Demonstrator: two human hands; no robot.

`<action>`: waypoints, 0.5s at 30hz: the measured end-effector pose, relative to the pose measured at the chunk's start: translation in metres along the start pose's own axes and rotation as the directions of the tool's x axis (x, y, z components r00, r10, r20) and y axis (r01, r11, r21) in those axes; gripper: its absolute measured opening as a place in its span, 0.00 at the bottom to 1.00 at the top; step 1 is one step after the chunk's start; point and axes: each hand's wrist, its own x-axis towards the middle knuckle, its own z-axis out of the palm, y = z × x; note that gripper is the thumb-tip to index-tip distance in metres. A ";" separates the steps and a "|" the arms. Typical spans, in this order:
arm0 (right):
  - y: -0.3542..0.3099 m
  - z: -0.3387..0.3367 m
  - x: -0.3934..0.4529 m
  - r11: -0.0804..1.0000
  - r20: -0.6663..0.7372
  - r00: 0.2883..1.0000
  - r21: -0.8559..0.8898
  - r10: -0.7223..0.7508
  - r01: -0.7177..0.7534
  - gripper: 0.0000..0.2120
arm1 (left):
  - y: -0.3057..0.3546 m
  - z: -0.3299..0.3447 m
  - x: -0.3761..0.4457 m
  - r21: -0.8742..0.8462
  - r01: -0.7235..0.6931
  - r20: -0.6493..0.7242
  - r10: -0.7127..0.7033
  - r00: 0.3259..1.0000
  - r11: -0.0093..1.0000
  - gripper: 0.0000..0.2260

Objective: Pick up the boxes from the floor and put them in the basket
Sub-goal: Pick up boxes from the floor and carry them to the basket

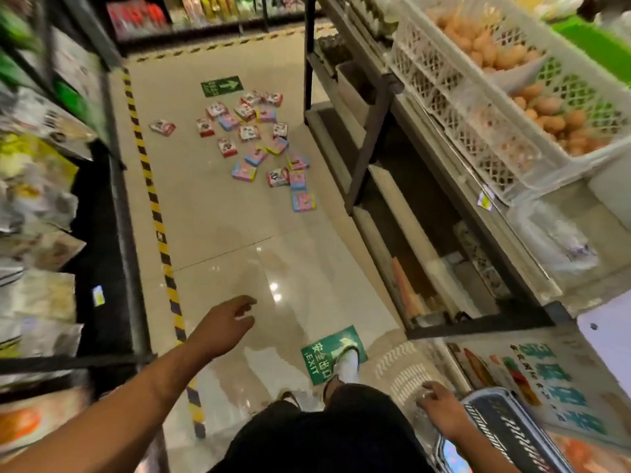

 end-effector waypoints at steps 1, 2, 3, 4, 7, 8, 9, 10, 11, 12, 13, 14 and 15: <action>-0.018 -0.005 0.012 0.999 0.004 1.000 -0.031 -0.009 0.009 0.18 | 0.003 -0.010 0.010 -0.015 -0.028 -0.020 0.028 0.999 0.999 0.18; -0.037 -0.010 0.024 0.998 0.019 1.000 -0.057 -0.012 0.013 0.19 | 0.004 -0.020 0.019 -0.028 -0.033 -0.038 0.032 0.999 0.999 0.19; -0.060 -0.015 0.036 0.996 0.027 0.999 -0.086 -0.022 0.024 0.20 | 0.003 -0.029 0.028 -0.043 -0.026 -0.057 0.023 0.998 0.999 0.19; -0.081 -0.020 0.050 0.993 0.041 0.998 -0.112 -0.037 0.041 0.21 | -0.001 -0.039 0.037 -0.056 -0.006 -0.074 0.002 0.997 0.998 0.19; -0.163 -0.038 0.093 0.974 0.075 0.991 -0.188 -0.110 0.122 0.20 | -0.022 -0.062 0.061 -0.053 0.104 -0.068 -0.108 0.992 0.993 0.19; -0.195 -0.045 0.105 0.964 0.082 0.985 -0.208 -0.153 0.167 0.20 | -0.032 -0.069 0.065 -0.057 0.166 -0.055 -0.169 0.984 0.984 0.19; -0.230 -0.051 0.116 0.943 0.097 0.975 -0.249 -0.201 0.220 0.19 | -0.046 -0.076 0.068 -0.071 0.242 -0.041 -0.246 0.968 0.968 0.19; -0.266 -0.058 0.127 0.921 0.120 0.963 -0.284 -0.242 0.267 0.19 | -0.058 -0.082 0.071 -0.091 0.323 -0.027 -0.327 0.945 0.942 0.19; -0.304 -0.064 0.136 0.895 0.156 0.946 -0.311 -0.284 0.320 0.19 | -0.077 -0.088 0.073 -0.113 0.389 -0.026 -0.394 0.919 0.914 0.18; -0.341 -0.069 0.147 0.878 0.194 0.929 -0.311 -0.316 0.364 0.20 | -0.089 -0.095 0.075 -0.150 0.451 -0.020 -0.459 0.888 0.880 0.16; -0.382 -0.075 0.155 0.859 0.225 0.909 -0.308 -0.352 0.409 0.21 | -0.100 -0.101 0.075 -0.191 0.506 -0.002 -0.516 0.857 0.841 0.14; -0.422 -0.082 0.162 0.838 0.245 0.890 -0.310 -0.385 0.448 0.21 | -0.104 -0.108 0.076 -0.221 0.556 0.007 -0.569 0.822 0.801 0.10; -0.461 -0.087 0.167 0.824 0.243 0.874 -0.300 -0.422 0.481 0.21 | -0.107 -0.113 0.079 -0.238 0.581 -0.003 -0.599 0.801 0.778 0.07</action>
